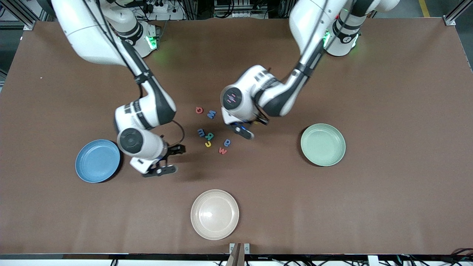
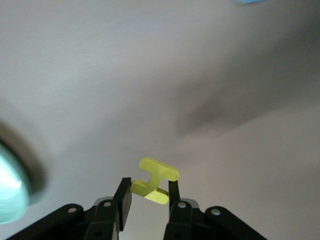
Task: Sort upper and lower case letters into plates
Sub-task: 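Drop the H on the green plate while the right gripper reaches letters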
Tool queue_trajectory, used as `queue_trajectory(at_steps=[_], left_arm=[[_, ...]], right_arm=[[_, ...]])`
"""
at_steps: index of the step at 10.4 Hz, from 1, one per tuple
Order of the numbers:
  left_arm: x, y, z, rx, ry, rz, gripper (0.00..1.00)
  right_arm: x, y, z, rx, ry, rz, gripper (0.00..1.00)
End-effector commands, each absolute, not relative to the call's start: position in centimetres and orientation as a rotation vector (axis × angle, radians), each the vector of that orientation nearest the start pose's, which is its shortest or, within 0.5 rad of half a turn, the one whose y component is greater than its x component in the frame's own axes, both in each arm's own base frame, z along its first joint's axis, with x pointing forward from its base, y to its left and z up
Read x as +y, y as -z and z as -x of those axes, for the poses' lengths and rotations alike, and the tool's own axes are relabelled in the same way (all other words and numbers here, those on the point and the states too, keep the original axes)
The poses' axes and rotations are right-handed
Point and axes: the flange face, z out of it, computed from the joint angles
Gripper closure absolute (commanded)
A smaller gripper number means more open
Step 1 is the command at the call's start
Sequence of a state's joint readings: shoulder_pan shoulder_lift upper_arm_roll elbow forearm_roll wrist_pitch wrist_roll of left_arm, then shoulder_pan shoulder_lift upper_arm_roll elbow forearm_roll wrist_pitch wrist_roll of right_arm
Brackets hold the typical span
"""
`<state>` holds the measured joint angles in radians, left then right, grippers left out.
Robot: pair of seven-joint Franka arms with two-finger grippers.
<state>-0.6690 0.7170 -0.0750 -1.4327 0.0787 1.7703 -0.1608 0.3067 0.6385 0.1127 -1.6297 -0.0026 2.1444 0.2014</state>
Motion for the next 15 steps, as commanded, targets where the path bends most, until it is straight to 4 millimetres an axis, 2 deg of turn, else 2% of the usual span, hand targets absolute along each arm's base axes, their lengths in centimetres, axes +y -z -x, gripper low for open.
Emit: queue_trajectory(at_steps=[1, 2, 3, 4, 5, 6, 7, 8, 9, 11, 13, 15], left_arm=[[-33.6, -25.1, -53.1, 1.015, -0.58, 2.795, 0.95], [-28.7, -24.7, -54.6, 1.114, -0.552, 2.783, 0.95], [-25.4, -24.3, -56.1, 1.191, -0.531, 2.762, 0.95], [-24.4, -23.5, -56.6, 1.223, -0.516, 2.757, 0.95], [-24.1, -22.4, -56.3, 1.229, -0.505, 2.759, 0.94], [-23.9, -22.1, -56.3, 1.239, -0.494, 2.756, 0.76], [-23.6, -22.1, -56.5, 1.246, -0.49, 2.747, 0.01], [-22.8, -22.2, -56.9, 1.229, -0.487, 2.757, 0.0], [-22.9, -22.3, -57.0, 1.223, -0.487, 2.772, 0.0], [-23.0, -22.5, -57.1, 1.194, -0.481, 2.795, 0.0], [-24.2, -22.7, -58.2, 1.123, -0.465, 2.935, 0.0], [-26.3, -22.9, -59.0, 0.988, -0.447, 3.048, 0.0]], right_arm=[[29.1, -22.1, -56.5, -0.436, -0.163, 3.079, 0.0], [30.5, -21.3, -54.6, -0.487, -0.152, 3.072, 0.0], [32.5, -20.9, -52.7, -0.555, -0.161, 3.065, 0.0], [33.3, -20.8, -51.0, -0.595, -0.163, 3.062, 0.0], [33.2, -20.8, -50.5, -0.598, -0.14, 3.058, 0.0], [33.6, -21.0, -50.6, -0.581, -0.127, 3.059, 0.0], [34.5, -22.1, -51.5, -0.543, -0.087, 3.056, 0.0], [35.2, -22.2, -52.7, -0.486, -0.063, 3.057, 0.0], [36.0, -22.2, -54.3, -0.437, -0.038, 3.054, 0.0], [36.9, -20.9, -56.4, -0.398, -0.018, 3.05, 0.0], [37.0, -19.5, -56.3, -0.416, -0.029, 3.058, 0.0], [36.7, -18.5, -56.2, -0.409, -0.043, 3.065, 0.0]])
